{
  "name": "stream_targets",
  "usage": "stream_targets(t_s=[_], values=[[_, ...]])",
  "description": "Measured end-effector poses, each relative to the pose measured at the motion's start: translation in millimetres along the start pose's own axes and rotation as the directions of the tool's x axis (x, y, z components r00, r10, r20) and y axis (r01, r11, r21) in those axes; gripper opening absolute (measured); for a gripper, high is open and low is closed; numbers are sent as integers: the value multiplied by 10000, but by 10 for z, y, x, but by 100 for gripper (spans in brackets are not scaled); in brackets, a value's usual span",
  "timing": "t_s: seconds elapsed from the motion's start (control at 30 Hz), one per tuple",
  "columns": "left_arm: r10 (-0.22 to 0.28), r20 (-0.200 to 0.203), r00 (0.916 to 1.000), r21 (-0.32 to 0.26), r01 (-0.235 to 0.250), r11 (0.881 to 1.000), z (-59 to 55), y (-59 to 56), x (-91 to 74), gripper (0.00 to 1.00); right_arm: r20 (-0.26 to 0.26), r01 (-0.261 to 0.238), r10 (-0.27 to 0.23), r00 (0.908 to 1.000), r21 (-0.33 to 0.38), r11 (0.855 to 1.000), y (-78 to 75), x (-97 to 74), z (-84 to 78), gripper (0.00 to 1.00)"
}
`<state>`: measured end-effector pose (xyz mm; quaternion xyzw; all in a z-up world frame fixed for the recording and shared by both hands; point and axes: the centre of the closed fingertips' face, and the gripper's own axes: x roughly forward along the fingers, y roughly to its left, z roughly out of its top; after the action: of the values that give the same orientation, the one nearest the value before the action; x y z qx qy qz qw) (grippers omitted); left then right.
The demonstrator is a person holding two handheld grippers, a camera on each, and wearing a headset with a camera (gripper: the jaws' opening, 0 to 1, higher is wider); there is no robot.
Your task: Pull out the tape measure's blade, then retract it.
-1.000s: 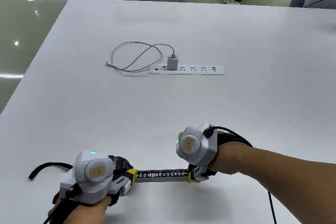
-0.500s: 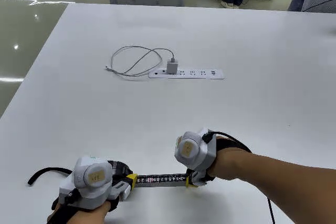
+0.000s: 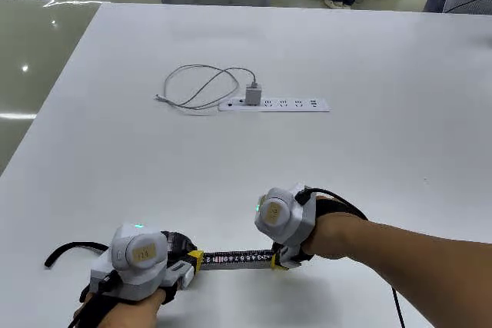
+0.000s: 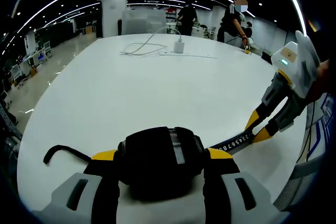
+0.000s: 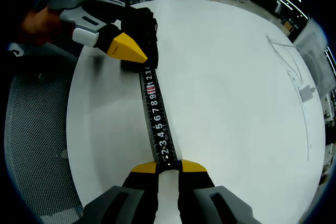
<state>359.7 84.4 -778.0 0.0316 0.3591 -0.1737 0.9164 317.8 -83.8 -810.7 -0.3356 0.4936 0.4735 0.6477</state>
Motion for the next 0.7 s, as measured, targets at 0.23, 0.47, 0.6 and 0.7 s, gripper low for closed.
stream_targets(t_s=[0.23, 0.47, 0.6, 0.7], values=[[-2, -5, 10000, 11, 2, 10000, 2, 0, 0, 61, 119, 2, -2, 9999, 26, 10000, 4, 2, 18, 9], [1, -3, 10000, 8, -1, 10000, 2, 1, 1, 61, 104, -34, 34, 9999, -32, 10000, 7, 7, 34, 9], [7, 14, 10000, 12, -7, 10000, 1, 2, 1, 61, 250, -175, 179, 9995, -188, 9997, 7, 8, 49, 9], [7, 18, 10000, 9, -7, 10000, 2, 3, 3, 61, 362, -231, 234, 9991, -79, 9997, 10, 10, 61, 9]])
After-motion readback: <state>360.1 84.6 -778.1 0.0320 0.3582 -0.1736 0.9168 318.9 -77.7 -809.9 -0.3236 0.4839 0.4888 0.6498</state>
